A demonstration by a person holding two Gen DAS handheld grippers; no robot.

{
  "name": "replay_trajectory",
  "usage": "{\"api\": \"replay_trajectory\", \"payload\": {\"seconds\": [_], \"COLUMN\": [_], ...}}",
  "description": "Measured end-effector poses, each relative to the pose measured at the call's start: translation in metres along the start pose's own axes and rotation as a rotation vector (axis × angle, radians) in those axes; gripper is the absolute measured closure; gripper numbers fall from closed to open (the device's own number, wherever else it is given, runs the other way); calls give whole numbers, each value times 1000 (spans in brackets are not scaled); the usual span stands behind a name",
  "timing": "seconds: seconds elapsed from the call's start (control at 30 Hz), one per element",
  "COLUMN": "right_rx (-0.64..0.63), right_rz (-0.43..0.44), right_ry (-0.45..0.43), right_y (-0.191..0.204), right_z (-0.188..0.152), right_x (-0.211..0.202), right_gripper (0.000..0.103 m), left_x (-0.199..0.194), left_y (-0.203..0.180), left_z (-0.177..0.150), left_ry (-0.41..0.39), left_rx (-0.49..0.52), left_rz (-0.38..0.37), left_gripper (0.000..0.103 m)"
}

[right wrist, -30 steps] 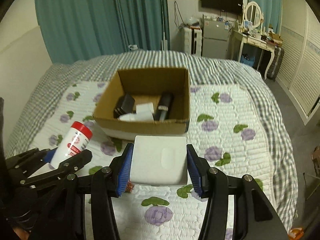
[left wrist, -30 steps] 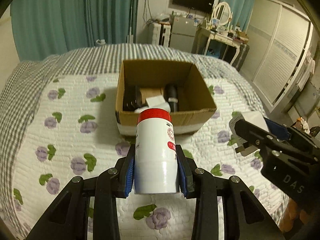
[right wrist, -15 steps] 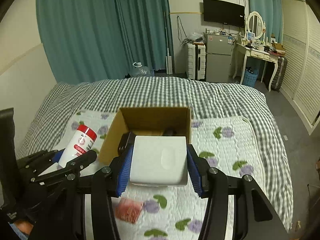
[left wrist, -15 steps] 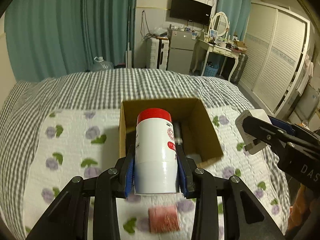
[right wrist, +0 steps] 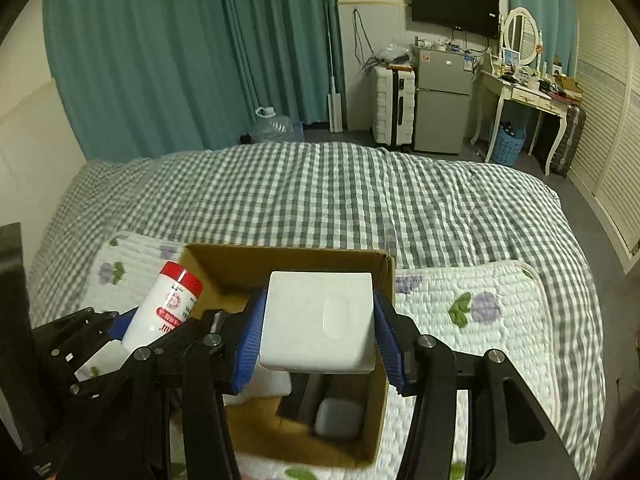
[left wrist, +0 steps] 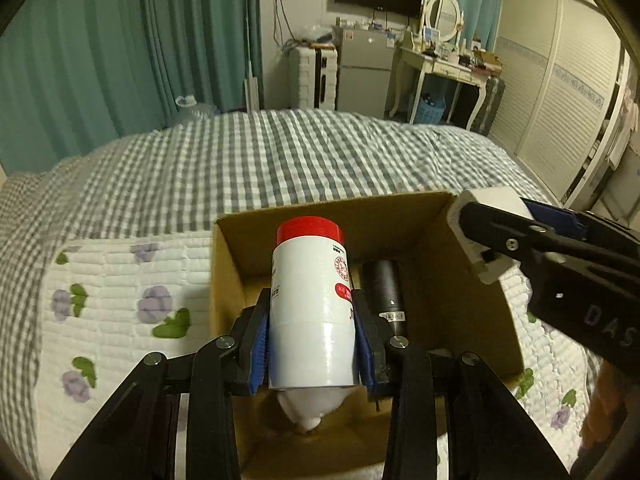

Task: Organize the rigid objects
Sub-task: 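Lift the pill bottle with the left tool while the right tool lifts the pad toward the box, then lower the bottle into the box and open the left tool while the right tool releases the pad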

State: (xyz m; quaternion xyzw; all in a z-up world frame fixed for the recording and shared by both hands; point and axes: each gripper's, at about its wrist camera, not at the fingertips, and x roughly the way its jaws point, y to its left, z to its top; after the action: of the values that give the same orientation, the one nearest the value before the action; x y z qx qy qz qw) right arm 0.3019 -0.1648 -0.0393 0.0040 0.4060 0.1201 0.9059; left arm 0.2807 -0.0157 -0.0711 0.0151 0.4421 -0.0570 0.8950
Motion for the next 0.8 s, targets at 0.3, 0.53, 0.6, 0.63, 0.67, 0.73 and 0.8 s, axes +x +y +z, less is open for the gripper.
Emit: {"api": "replay_trajectory", "payload": {"seconds": [0.3, 0.53, 0.6, 0.63, 0.67, 0.73, 0.8], "right_rx": [-8, -5, 1, 11, 16, 21, 27], "right_rz": [-12, -38, -33, -31, -36, -43, -32], "right_ry": [62, 114, 111, 114, 117, 134, 127], "right_y": [-3, -6, -5, -6, -7, -8, -9], "right_z": [2, -13, -14, -14, -14, -14, -14], "right_x": [61, 94, 91, 91, 91, 90, 82], "right_gripper": [52, 52, 52, 52, 52, 52, 51], "left_x": [49, 64, 60, 59, 58, 53, 45], "left_y": [-7, -11, -12, -13, -13, -13, -14], "left_z": [1, -9, -6, -5, -5, -5, -3], "left_ry": [74, 112, 98, 101, 101, 97, 95], "left_rx": [36, 45, 55, 58, 59, 67, 63], "left_rz": [21, 6, 29, 35, 35, 43, 36], "left_gripper": [66, 66, 64, 64, 61, 48, 46]}}
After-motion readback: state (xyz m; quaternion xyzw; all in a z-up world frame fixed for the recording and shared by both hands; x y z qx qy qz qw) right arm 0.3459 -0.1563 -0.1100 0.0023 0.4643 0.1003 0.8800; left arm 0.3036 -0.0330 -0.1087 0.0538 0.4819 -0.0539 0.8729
